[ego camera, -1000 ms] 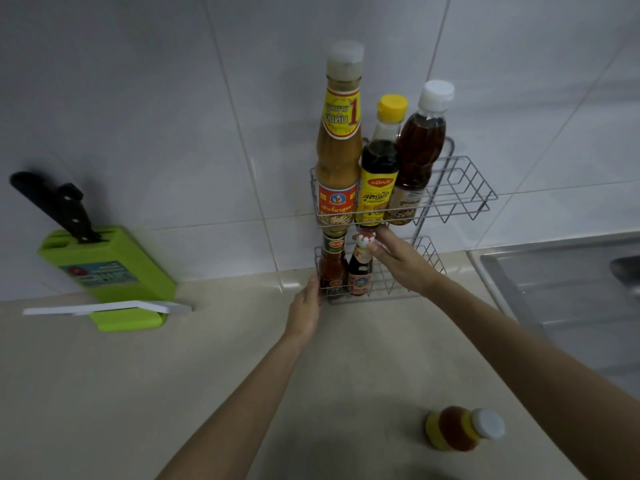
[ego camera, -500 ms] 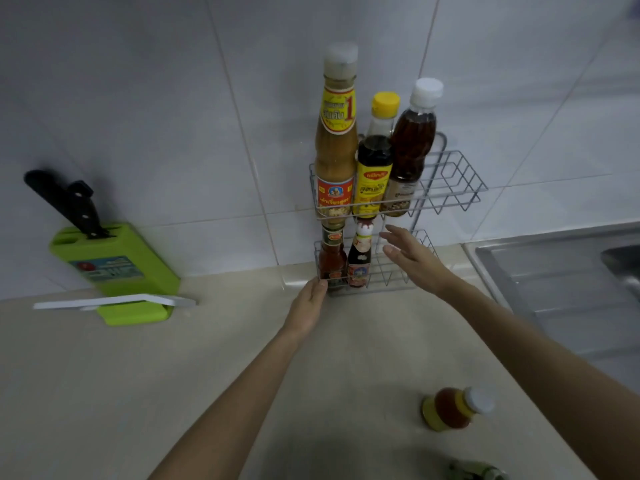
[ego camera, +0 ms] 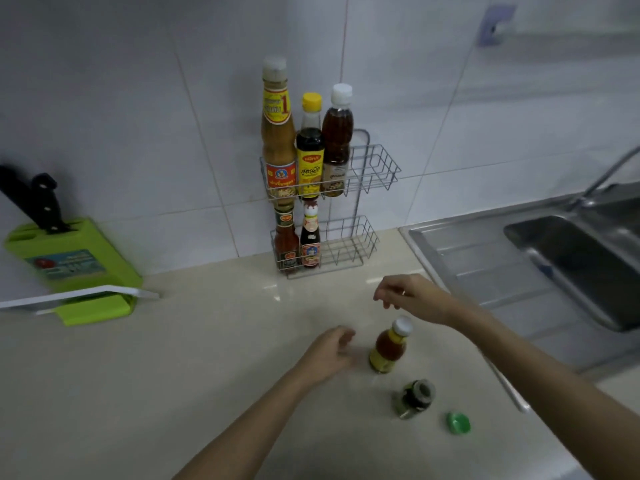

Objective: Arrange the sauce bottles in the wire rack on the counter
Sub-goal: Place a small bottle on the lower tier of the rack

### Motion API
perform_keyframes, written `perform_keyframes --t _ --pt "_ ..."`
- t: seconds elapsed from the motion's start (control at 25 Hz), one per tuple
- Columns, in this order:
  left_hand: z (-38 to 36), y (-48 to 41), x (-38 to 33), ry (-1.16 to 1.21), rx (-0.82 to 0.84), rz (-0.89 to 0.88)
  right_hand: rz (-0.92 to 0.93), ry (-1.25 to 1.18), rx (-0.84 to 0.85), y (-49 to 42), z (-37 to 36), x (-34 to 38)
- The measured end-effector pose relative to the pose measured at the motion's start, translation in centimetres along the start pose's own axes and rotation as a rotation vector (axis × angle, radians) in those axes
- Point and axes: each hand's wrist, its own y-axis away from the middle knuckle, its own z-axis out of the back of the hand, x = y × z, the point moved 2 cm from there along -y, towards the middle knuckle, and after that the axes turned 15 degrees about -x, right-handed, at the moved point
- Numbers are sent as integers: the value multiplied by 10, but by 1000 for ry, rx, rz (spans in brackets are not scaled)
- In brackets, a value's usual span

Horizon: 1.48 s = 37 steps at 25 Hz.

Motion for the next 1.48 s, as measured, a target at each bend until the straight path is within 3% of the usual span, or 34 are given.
perform_keyframes --t 0.12,0.28,0.4,0.84,0.96,1.24,1.4,1.48 --pt "-30 10 -31 43 27 -82 46 218 -94 37 14 15" --pt "-51 16 -54 104 -123 -109 59 590 -85 60 0 35" --pt "-46 17 -51 12 -178 -176 147 662 -108 60 -5 43" --pt "6 47 -29 -162 -87 -233 570 902 29 55 -21 60" --pt "3 57 -24 -191 -149 -241 510 942 50 56 -29 60" --pt "-12 71 -15 -225 -374 -278 153 1044 217 53 -45 80" --pt "-8 77 -5 -106 -334 -237 153 913 164 53 -55 87" --pt "3 75 1 -21 -260 -185 61 651 102 55 -55 87"
